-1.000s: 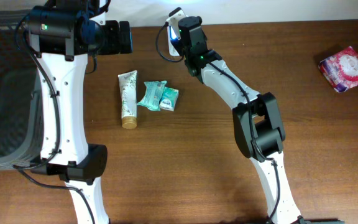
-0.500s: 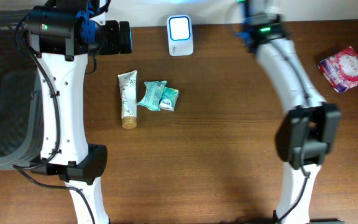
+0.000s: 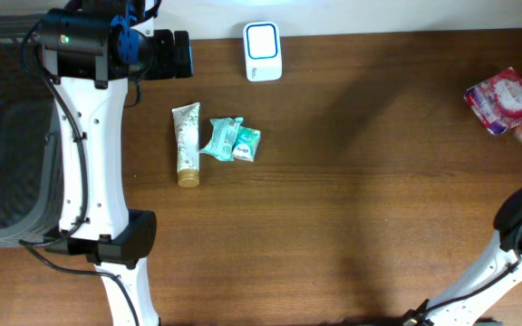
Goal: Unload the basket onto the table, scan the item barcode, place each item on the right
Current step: 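Carry the Kleenex pack right and drop it near the tissue box, then reach the right gripper to the wipes pack and grasp it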
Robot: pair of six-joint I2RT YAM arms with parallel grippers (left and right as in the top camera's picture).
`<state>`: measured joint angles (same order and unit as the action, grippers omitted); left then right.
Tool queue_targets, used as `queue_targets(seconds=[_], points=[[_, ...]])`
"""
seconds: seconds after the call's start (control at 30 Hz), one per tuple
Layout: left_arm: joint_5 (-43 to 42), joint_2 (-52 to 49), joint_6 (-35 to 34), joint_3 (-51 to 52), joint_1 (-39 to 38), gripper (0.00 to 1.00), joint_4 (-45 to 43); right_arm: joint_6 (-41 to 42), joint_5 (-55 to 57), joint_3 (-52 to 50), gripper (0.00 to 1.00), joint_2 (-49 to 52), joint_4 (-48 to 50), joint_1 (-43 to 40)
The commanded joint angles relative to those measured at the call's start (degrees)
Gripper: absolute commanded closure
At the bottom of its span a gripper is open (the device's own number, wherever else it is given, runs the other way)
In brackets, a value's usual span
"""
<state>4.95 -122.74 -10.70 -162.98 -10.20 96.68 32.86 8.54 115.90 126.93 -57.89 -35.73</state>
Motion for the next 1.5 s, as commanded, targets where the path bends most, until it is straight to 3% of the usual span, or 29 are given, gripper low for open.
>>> queue_targets(seconds=[0.0, 0.07, 0.13, 0.23, 0.4, 0.47, 0.57, 0.67, 0.73, 0.83, 1.03, 1.1, 1.2, 1.47], points=[[0.0, 0.2, 0.3, 0.0, 0.2, 0.01, 0.0, 0.4, -1.3, -2.2, 0.84, 1.4, 1.9, -0.3], [0.0, 0.2, 0.3, 0.0, 0.2, 0.01, 0.0, 0.4, -1.3, -2.2, 0.78, 1.6, 3.2, 0.1], [0.0, 0.2, 0.3, 0.0, 0.2, 0.01, 0.0, 0.4, -1.6, -2.2, 0.57, 1.6, 3.6, 0.6], [0.0, 0.2, 0.3, 0.0, 0.2, 0.01, 0.0, -6.1, -11.5, -2.2, 0.55, 1.6, 4.0, 2.3], [0.0, 0.2, 0.3, 0.0, 0.2, 0.01, 0.0, -24.6, -45.1, -2.2, 0.53, 1.6, 0.7, 11.0], [0.0, 0.2, 0.3, 0.0, 0.2, 0.01, 0.0, -27.5, -46.6, -2.2, 0.45, 1.6, -3.9, 17.1], [0.0, 0.2, 0.3, 0.0, 0.2, 0.01, 0.0, -29.7, -44.6, -2.2, 0.4, 2.2, -5.5, 28.3], [0.0, 0.2, 0.3, 0.0, 0.2, 0.01, 0.0, -29.4, -40.8, -2.2, 0.14, 3.9, -1.2, 39.5], [0.0, 0.2, 0.3, 0.0, 0.2, 0.01, 0.0, -25.5, -40.9, -2.2, 0.09, 5.7, 1.9, 46.0], [0.0, 0.2, 0.3, 0.0, 0.2, 0.01, 0.0, -17.6, -40.9, -2.2, 0.09, 7.8, 6.3, 52.7], [0.0, 0.2, 0.3, 0.0, 0.2, 0.01, 0.0, -10.2, -40.4, -2.3, 0.23, 9.8, 8.3, 57.9], [0.0, 0.2, 0.3, 0.0, 0.2, 0.01, 0.0, -5.7, -38.2, -2.4, 0.36, 10.8, 8.2, 58.3], [0.0, 0.2, 0.3, 0.0, 0.2, 0.01, 0.0, -3.8, -39.3, -2.5, 0.47, 12.1, 7.1, 58.3], [0.0, 0.2, 0.3, 0.0, 0.2, 0.01, 0.0, -3.8, -41.0, -7.8, 0.5, 12.3, 12.5, 58.4]])
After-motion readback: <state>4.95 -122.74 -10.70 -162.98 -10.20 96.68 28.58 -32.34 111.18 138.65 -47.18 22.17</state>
